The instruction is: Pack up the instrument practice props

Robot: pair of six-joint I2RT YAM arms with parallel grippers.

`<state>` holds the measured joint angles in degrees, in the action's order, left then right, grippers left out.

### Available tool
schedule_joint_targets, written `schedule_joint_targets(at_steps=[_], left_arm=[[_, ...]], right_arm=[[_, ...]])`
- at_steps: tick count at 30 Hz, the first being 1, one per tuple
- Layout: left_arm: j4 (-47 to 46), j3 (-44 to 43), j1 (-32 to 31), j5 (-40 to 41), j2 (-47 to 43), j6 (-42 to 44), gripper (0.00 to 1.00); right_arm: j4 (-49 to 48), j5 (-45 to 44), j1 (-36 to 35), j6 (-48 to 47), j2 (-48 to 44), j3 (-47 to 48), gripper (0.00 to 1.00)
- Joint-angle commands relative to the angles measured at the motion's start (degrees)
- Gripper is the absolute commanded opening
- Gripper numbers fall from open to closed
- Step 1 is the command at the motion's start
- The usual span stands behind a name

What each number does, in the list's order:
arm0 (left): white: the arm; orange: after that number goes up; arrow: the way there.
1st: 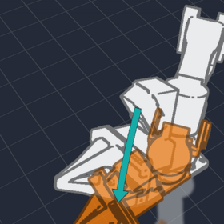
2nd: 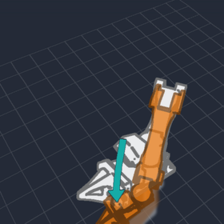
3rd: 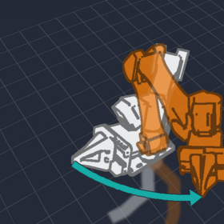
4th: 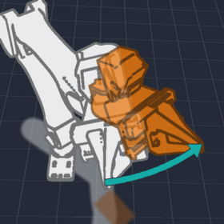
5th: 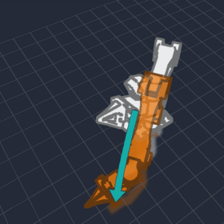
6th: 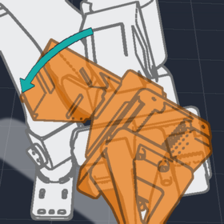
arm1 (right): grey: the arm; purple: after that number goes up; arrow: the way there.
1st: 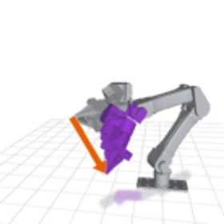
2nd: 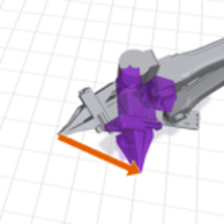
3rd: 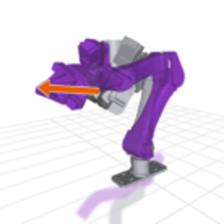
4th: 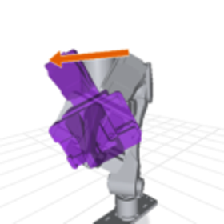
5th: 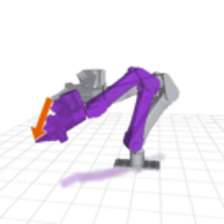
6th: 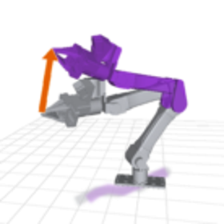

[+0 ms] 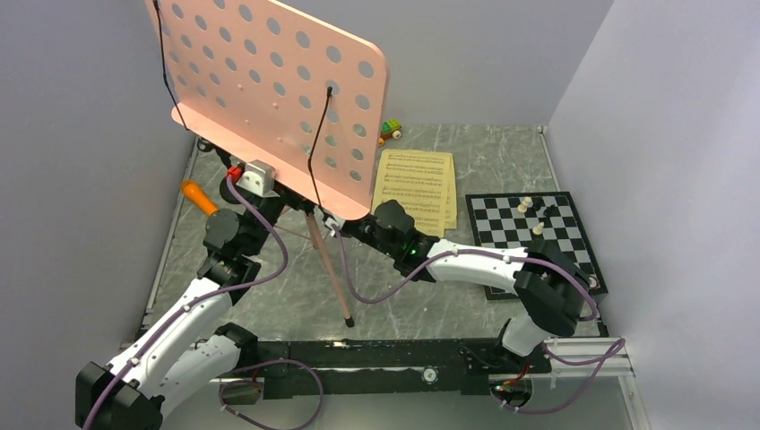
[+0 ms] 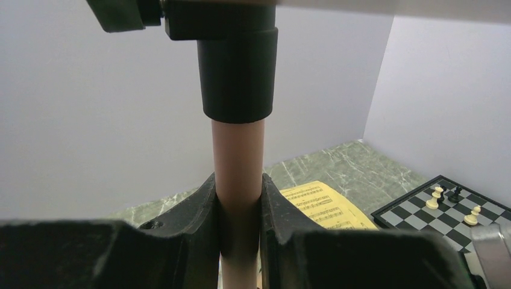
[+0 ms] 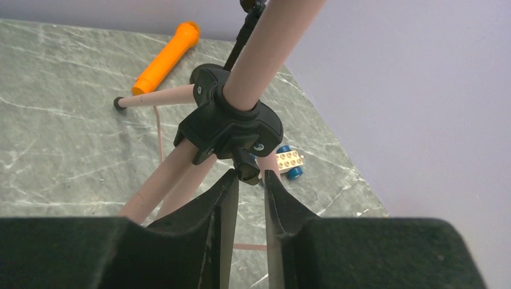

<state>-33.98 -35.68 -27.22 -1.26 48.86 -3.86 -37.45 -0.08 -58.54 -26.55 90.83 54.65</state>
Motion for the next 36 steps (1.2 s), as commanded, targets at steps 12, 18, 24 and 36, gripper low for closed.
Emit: schedule_joint_targets(at_steps=[12, 18, 24, 36], left_arm=[[9.1, 0.26, -0.98, -2.96, 2.07, -1.14, 0.0], [9.57, 0.28, -0.97, -2.82, 1.86, -1.16, 0.0], [10.15, 0.04, -0.94, -2.69, 1.84, -0.72, 0.0], [10.42, -0.51, -0.99, -3.46, 2.73, -1.06, 0.0]], right_arm=[[-11.49, -3.88, -2.09, -17.08, 3.09, -0.05, 0.01], [-16.45, -6.35, -4.27, -25.41, 6.06, -0.36, 0.0], [-23.98, -11.55, -4.83, -24.8, 7.72, -0.87, 0.28], [-19.62, -8.07, -4.88, -26.63, 6.14, -0.06, 0.27]])
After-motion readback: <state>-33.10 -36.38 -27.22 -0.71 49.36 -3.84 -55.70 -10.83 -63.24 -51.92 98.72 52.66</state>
